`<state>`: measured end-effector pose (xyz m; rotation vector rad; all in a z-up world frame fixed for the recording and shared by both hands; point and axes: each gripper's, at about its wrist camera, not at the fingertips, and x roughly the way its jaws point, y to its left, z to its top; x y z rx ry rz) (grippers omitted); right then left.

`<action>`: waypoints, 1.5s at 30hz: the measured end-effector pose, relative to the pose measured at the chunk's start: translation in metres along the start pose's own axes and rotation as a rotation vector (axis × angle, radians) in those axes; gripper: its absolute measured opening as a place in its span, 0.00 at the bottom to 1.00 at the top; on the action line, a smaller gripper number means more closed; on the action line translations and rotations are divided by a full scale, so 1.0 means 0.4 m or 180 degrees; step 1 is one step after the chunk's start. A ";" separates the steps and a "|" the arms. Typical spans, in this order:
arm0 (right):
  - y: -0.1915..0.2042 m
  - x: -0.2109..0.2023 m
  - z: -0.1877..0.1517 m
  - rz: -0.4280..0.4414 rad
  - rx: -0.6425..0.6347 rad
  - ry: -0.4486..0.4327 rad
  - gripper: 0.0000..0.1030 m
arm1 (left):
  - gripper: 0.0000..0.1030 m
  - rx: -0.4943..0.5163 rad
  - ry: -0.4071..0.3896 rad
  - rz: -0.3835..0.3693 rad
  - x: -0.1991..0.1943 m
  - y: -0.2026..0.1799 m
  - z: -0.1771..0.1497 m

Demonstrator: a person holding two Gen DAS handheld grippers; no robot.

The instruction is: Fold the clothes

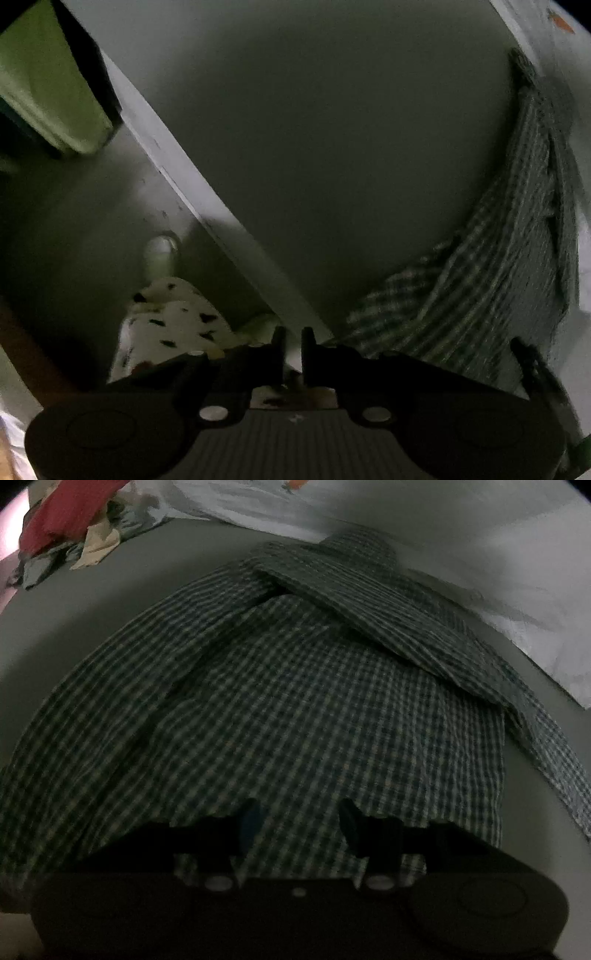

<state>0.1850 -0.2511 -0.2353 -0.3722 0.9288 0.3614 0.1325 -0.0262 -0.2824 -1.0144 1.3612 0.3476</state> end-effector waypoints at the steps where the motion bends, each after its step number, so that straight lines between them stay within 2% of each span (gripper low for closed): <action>1: -0.010 0.000 0.001 0.0004 0.0069 0.0003 0.50 | 0.15 -0.0031 -0.0062 -0.0137 -0.020 0.004 -0.002; 2: -0.025 0.004 0.003 0.0010 0.0152 0.0006 0.50 | 0.17 -0.0058 -0.0130 -0.0265 -0.039 0.007 -0.004; 4: -0.058 0.013 0.010 0.0022 0.0316 0.0013 0.52 | 0.29 -0.0025 -0.0414 -0.0335 -0.078 -0.016 -0.001; 7: -0.113 0.026 0.023 0.0000 0.0558 -0.0019 0.57 | 0.39 0.0232 -0.0781 -0.0251 -0.123 -0.078 -0.004; 10: -0.211 0.050 0.040 0.0067 0.1163 -0.0094 0.68 | 0.45 0.0540 -0.1041 -0.0186 -0.158 -0.143 0.007; 12: -0.299 0.077 0.046 0.0192 0.1877 -0.0151 0.69 | 0.48 0.0693 -0.1086 -0.0126 -0.164 -0.186 0.028; 16: -0.465 0.131 0.045 0.0442 0.3267 -0.0372 0.70 | 0.53 0.1052 -0.1005 -0.0159 -0.155 -0.280 0.091; 18: -0.514 0.154 0.066 0.0314 0.3478 -0.0478 0.70 | 0.54 0.1198 -0.0941 -0.0215 -0.131 -0.326 0.138; 22: -0.581 0.218 0.127 0.0037 0.3637 -0.0565 0.71 | 0.54 0.1411 -0.0868 -0.0304 -0.065 -0.437 0.232; 26: -0.621 0.295 0.181 -0.0311 0.3879 -0.0422 0.72 | 0.55 0.1629 -0.0846 -0.0291 -0.011 -0.549 0.321; 27: -0.619 0.303 0.203 -0.0377 0.3833 -0.0395 0.64 | 0.56 0.1690 -0.0860 -0.0280 0.000 -0.575 0.337; 28: -0.616 0.309 0.226 -0.0439 0.3763 -0.0367 0.35 | 0.59 0.1754 -0.0898 -0.0282 0.013 -0.599 0.355; 29: -0.612 0.315 0.249 -0.0501 0.3693 -0.0339 0.15 | 0.61 0.1816 -0.0936 -0.0284 0.026 -0.623 0.372; 30: -0.603 0.315 0.275 -0.0600 0.3533 -0.0331 0.11 | 0.62 0.1846 -0.0969 -0.0298 0.033 -0.640 0.389; 32: -0.577 0.295 0.336 -0.0720 0.3071 -0.0504 0.04 | 0.62 0.1842 -0.0981 -0.0349 0.046 -0.666 0.425; 34: -0.561 0.250 0.387 -0.0755 0.2678 -0.0792 0.03 | 0.62 0.1797 -0.0984 -0.0461 0.059 -0.688 0.466; 36: -0.567 0.198 0.408 -0.0774 0.2471 -0.1119 0.03 | 0.62 0.1769 -0.0986 -0.0595 0.072 -0.713 0.511; 39: -0.599 0.140 0.403 -0.1027 0.2430 -0.1385 0.03 | 0.67 0.1757 -0.1050 -0.0712 0.100 -0.761 0.578; 41: -0.633 0.174 0.377 -0.1263 0.2417 -0.1203 0.04 | 0.69 0.1743 -0.1108 -0.0784 0.121 -0.793 0.619; 43: -0.670 0.246 0.338 -0.1345 0.2525 -0.0822 0.07 | 0.70 0.1698 -0.1084 -0.0841 0.149 -0.831 0.659; 45: -0.699 0.296 0.300 -0.1267 0.2736 -0.0591 0.18 | 0.70 0.1714 -0.1038 -0.0860 0.184 -0.876 0.694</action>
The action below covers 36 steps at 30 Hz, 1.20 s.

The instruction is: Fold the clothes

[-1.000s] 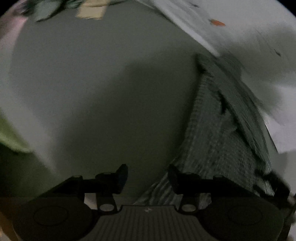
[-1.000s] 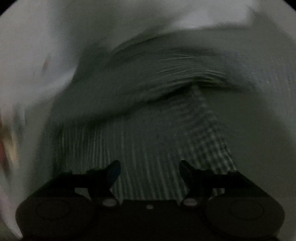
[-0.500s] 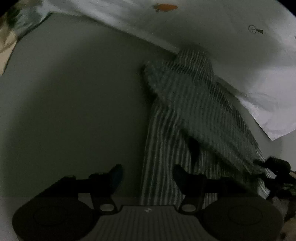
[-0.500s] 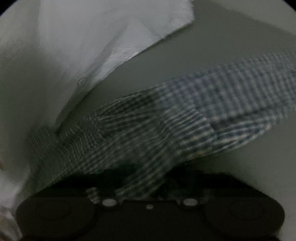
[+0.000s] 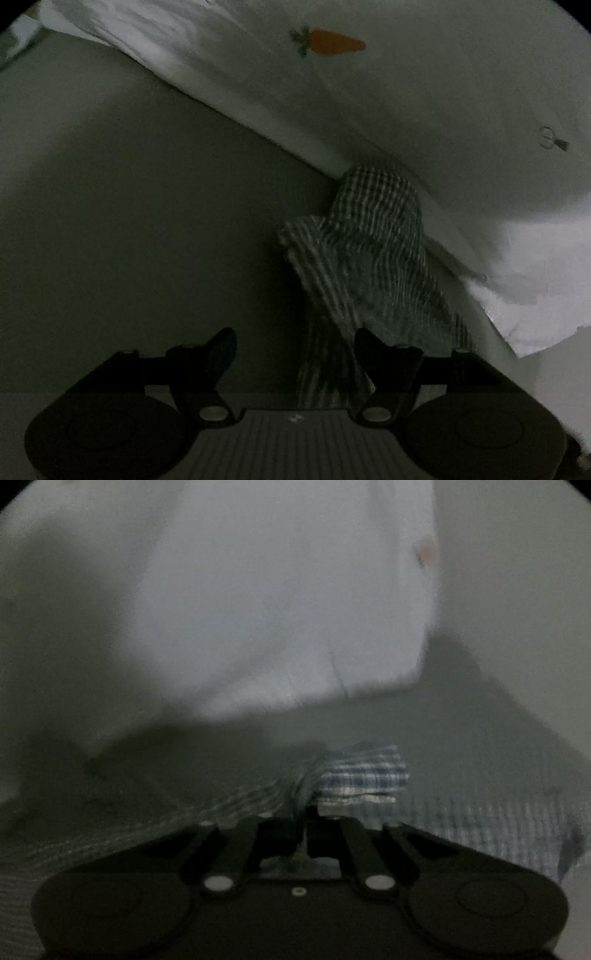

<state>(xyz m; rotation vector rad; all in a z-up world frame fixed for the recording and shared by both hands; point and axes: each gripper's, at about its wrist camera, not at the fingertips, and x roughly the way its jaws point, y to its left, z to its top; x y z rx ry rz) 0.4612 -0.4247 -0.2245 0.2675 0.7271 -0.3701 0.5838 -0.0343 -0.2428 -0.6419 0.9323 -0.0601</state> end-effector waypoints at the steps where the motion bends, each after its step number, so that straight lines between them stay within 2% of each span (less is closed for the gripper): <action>1: -0.015 0.025 -0.010 -0.0024 0.0092 0.0123 0.34 | 0.70 0.0033 0.0024 0.0002 0.026 -0.009 0.015; 2: -0.029 0.042 -0.018 -0.0062 0.0163 0.0179 0.51 | 0.70 0.0132 0.0045 0.0029 0.044 -0.021 0.023; 3: -0.039 0.052 -0.021 -0.0119 0.0219 0.0207 0.54 | 0.70 0.0229 0.0066 0.0059 0.062 -0.034 0.030; 6: -0.061 0.071 -0.037 -0.0305 0.0403 0.0297 0.55 | 0.68 0.0376 0.0020 0.0172 0.099 -0.059 0.035; 8: -0.077 0.088 -0.046 -0.0393 0.0555 0.0359 0.60 | 0.52 0.0413 0.0002 0.0150 0.113 -0.068 0.037; 9: -0.079 0.090 -0.048 -0.0411 0.0588 0.0347 0.60 | 0.30 0.0439 -0.0016 0.0182 0.122 -0.076 0.039; 10: -0.077 0.094 -0.046 -0.0415 0.0561 0.0326 0.56 | 0.04 0.0467 -0.0034 0.0214 0.130 -0.084 0.040; 11: -0.075 0.092 -0.040 -0.0397 0.0520 0.0334 0.37 | 0.04 0.0513 -0.0066 0.0248 0.137 -0.096 0.043; 12: -0.072 0.102 -0.040 -0.0371 0.0481 0.0318 0.23 | 0.03 0.0568 -0.0136 0.0328 0.138 -0.112 0.047; 13: -0.068 0.109 -0.030 -0.0315 0.0442 0.0294 0.14 | 0.02 0.0625 -0.0208 0.0406 0.139 -0.128 0.051; 15: -0.063 0.090 -0.005 -0.0250 0.0395 0.0120 0.11 | 0.02 0.0748 -0.0383 0.0524 0.129 -0.161 0.067; 17: -0.047 0.062 0.030 -0.0159 0.0273 -0.0148 0.10 | 0.02 0.0794 -0.0525 0.0523 0.119 -0.185 0.094; 20: -0.029 0.030 0.070 -0.0110 0.0065 -0.0422 0.10 | 0.02 0.0879 -0.0544 0.0576 0.140 -0.196 0.108; 21: -0.022 0.039 0.074 -0.0150 -0.0035 -0.0441 0.10 | 0.02 0.0934 -0.0511 0.0615 0.155 -0.193 0.102; 23: -0.005 0.091 0.062 -0.0279 -0.0306 -0.0357 0.11 | 0.02 0.1080 -0.0412 0.0856 0.207 -0.183 0.076; 24: 0.000 0.124 0.050 -0.0363 -0.0449 -0.0229 0.12 | 0.06 0.1056 -0.0329 0.0896 0.221 -0.170 0.065; 25: 0.002 0.151 0.038 -0.0435 -0.0530 -0.0054 0.14 | 0.08 0.1039 -0.0366 0.0894 0.221 -0.168 0.063; 26: 0.003 0.176 0.027 -0.0504 -0.0599 0.0128 0.17 | 0.09 0.1017 -0.0393 0.0890 0.221 -0.166 0.061; 27: 0.002 0.174 0.021 -0.0488 -0.0609 0.0166 0.21 | 0.15 0.0937 -0.0317 0.0858 0.212 -0.163 0.071; 28: 0.000 0.154 0.019 -0.0481 -0.0580 0.0116 0.39 | 0.26 0.0842 -0.0312 0.0804 0.191 -0.159 0.078; 29: -0.004 0.120 0.019 -0.0463 -0.0534 0.0047 0.64 | 0.32 0.0764 -0.0369 0.0714 0.158 -0.153 0.081; 30: -0.009 0.083 0.016 -0.0425 -0.0491 -0.0012 0.69 | 0.43 0.0723 -0.0424 0.0640 0.119 -0.146 0.075; 31: -0.015 0.037 0.007 -0.0361 -0.0437 -0.0072 0.69 | 0.52 0.0684 -0.0476 0.0567 0.080 -0.140 0.069; 33: -0.026 -0.028 -0.018 -0.0203 -0.0366 -0.0042 0.69 | 0.53 0.0629 -0.0493 0.0472 0.005 -0.123 0.035; 36: -0.037 -0.144 -0.111 0.0252 -0.0372 0.0193 0.69 | 0.53 0.0548 -0.0334 0.0393 -0.108 -0.070 -0.068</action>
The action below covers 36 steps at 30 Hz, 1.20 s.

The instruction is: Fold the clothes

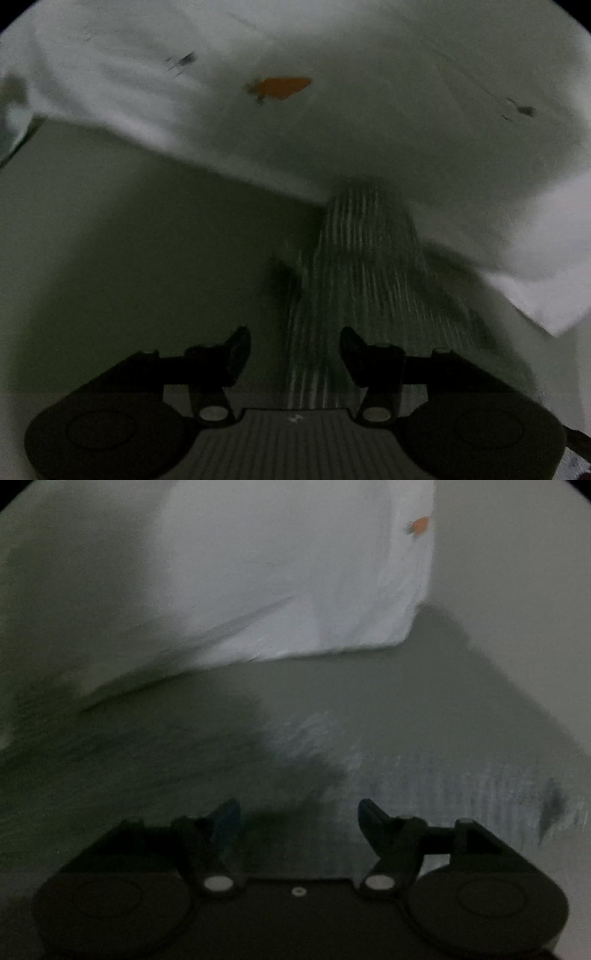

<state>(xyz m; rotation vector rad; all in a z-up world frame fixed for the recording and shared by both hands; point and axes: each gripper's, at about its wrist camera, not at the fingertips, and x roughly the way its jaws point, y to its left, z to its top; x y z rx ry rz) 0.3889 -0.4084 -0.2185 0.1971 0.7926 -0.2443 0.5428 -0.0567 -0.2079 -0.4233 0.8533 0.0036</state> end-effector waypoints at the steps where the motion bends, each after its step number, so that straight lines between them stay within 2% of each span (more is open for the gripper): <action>1: 0.005 -0.027 -0.035 0.0161 -0.0048 0.0098 0.69 | 0.54 -0.0016 0.0104 -0.0015 -0.037 0.016 -0.052; 3: 0.024 -0.083 -0.125 0.0543 -0.0192 0.0351 0.64 | 0.54 -0.0047 0.0343 -0.0072 -0.109 0.046 -0.161; 8: 0.083 -0.178 -0.305 0.1447 -0.0535 0.1003 0.34 | 0.54 -0.0172 0.0923 -0.0294 -0.243 0.099 -0.410; 10: 0.106 -0.208 -0.362 0.1746 -0.0626 0.1239 0.28 | 0.54 -0.0249 0.1061 -0.0475 -0.275 0.113 -0.471; 12: 0.130 -0.238 -0.401 0.1964 -0.0780 0.1392 0.27 | 0.54 -0.0286 0.1124 -0.0611 -0.297 0.126 -0.506; 15: 0.142 -0.275 -0.422 0.2120 -0.0894 0.1460 0.27 | 0.54 -0.0333 0.1205 -0.0778 -0.320 0.142 -0.537; 19: 0.131 -0.294 -0.449 0.2266 -0.0787 0.1622 0.27 | 0.56 -0.0313 0.1395 -0.0990 -0.349 0.151 -0.576; 24: 0.122 -0.316 -0.479 0.2511 -0.0727 0.1803 0.29 | 0.59 -0.0363 0.1514 -0.1149 -0.382 0.173 -0.624; 27: 0.139 -0.324 -0.500 0.2600 -0.0819 0.1886 0.29 | 0.65 -0.0464 0.1746 -0.1300 -0.373 0.190 -0.647; 32: 0.157 -0.338 -0.512 0.2533 -0.0886 0.1884 0.27 | 0.64 -0.0597 0.2021 -0.1222 -0.335 0.203 -0.705; 33: 0.155 -0.341 -0.512 0.2504 -0.0903 0.1876 0.26 | 0.63 -0.0619 0.2080 -0.1195 -0.326 0.206 -0.716; 34: 0.153 -0.344 -0.512 0.2473 -0.0925 0.1866 0.16 | 0.57 -0.0622 0.2085 -0.1174 -0.331 0.216 -0.724; 35: 0.150 -0.346 -0.512 0.2441 -0.0946 0.1856 0.00 | 0.51 -0.0657 0.2068 -0.1173 -0.328 0.218 -0.728; 36: 0.152 -0.348 -0.513 0.2436 -0.0966 0.1863 0.00 | 0.30 -0.0696 0.2052 -0.1174 -0.325 0.219 -0.732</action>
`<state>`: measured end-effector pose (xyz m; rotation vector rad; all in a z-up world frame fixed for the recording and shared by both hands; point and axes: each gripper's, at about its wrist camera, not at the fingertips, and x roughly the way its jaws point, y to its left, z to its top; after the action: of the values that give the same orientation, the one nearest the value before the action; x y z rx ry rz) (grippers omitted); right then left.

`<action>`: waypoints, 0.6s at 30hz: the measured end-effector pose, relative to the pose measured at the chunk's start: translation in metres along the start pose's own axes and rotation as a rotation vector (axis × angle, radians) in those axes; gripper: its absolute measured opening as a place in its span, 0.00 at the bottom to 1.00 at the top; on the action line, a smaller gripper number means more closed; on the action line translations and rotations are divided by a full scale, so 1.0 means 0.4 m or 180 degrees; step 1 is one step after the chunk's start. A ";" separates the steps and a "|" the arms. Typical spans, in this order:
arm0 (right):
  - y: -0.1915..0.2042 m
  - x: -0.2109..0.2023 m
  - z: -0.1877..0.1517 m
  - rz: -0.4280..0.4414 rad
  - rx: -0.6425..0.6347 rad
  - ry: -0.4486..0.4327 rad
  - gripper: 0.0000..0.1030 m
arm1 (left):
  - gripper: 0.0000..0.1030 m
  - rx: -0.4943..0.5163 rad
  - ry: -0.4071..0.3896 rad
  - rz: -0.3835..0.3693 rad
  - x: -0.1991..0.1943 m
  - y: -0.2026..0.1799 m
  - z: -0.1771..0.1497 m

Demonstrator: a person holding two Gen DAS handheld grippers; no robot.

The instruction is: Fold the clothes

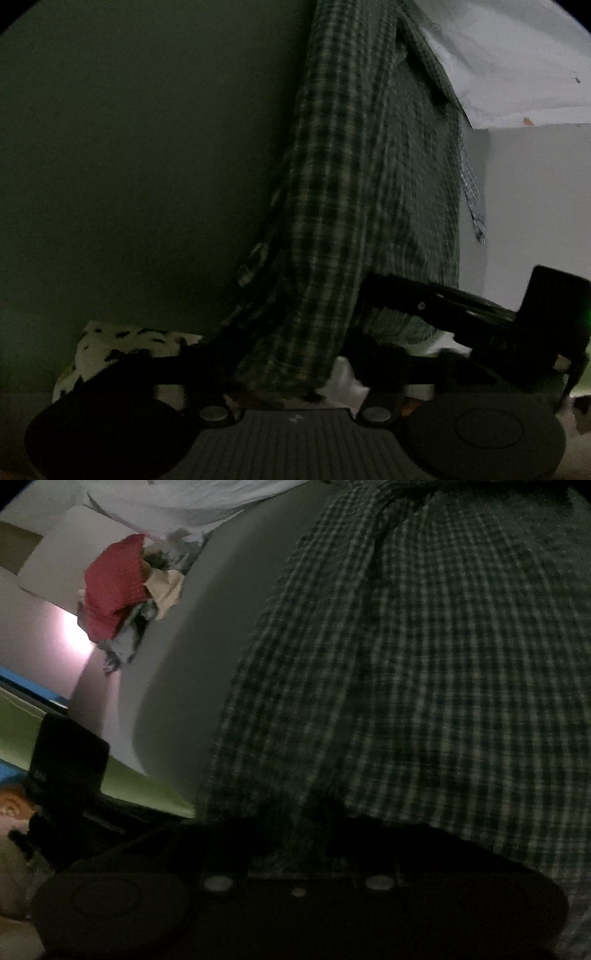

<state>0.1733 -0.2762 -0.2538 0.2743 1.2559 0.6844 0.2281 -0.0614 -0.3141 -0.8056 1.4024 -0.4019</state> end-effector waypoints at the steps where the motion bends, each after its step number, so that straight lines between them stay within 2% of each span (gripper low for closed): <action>1: 0.002 -0.005 0.000 0.0023 0.0013 -0.0013 0.00 | 0.10 -0.0054 -0.0011 -0.0069 -0.001 0.002 -0.001; 4: -0.013 -0.075 0.003 0.0436 0.0279 -0.0169 0.00 | 0.08 -0.0022 -0.0033 -0.0381 -0.029 -0.016 -0.012; 6: -0.029 -0.129 0.004 0.0710 0.0465 -0.0316 0.00 | 0.09 0.0084 -0.0002 -0.0446 -0.053 -0.039 -0.021; 7: -0.034 -0.135 0.001 0.0619 0.0434 -0.0295 0.00 | 0.09 0.0135 0.0016 -0.0468 -0.065 -0.050 -0.026; 9: -0.042 -0.138 -0.004 0.0348 0.0322 -0.0216 0.00 | 0.09 0.0128 0.0163 -0.0229 -0.052 -0.046 -0.029; 11: -0.055 -0.088 -0.013 -0.0039 0.0167 0.0125 0.03 | 0.11 0.0039 0.0376 0.0050 -0.021 -0.027 -0.028; 13: -0.071 -0.058 -0.016 -0.0110 0.0246 0.0361 0.06 | 0.19 0.0019 0.0580 0.0398 0.006 -0.010 -0.026; 15: -0.078 -0.080 -0.010 -0.0088 0.0301 0.0240 0.21 | 0.26 0.0243 0.0607 0.0699 0.006 -0.028 -0.025; 16: -0.078 -0.096 0.001 -0.0068 0.0328 0.0129 0.40 | 0.32 0.0274 0.0530 0.0684 -0.010 -0.035 -0.021; 17: -0.088 -0.123 0.015 -0.0037 0.0385 -0.0034 0.48 | 0.36 0.0305 0.0454 0.0669 -0.026 -0.043 -0.017; 18: -0.101 -0.143 0.030 -0.0034 0.0473 -0.0178 0.47 | 0.43 0.0335 0.0372 0.0655 -0.043 -0.051 -0.012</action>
<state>0.1893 -0.3402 -0.2275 0.4064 1.2556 0.5713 0.2250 -0.0647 -0.2876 -0.5531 1.5435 -0.3646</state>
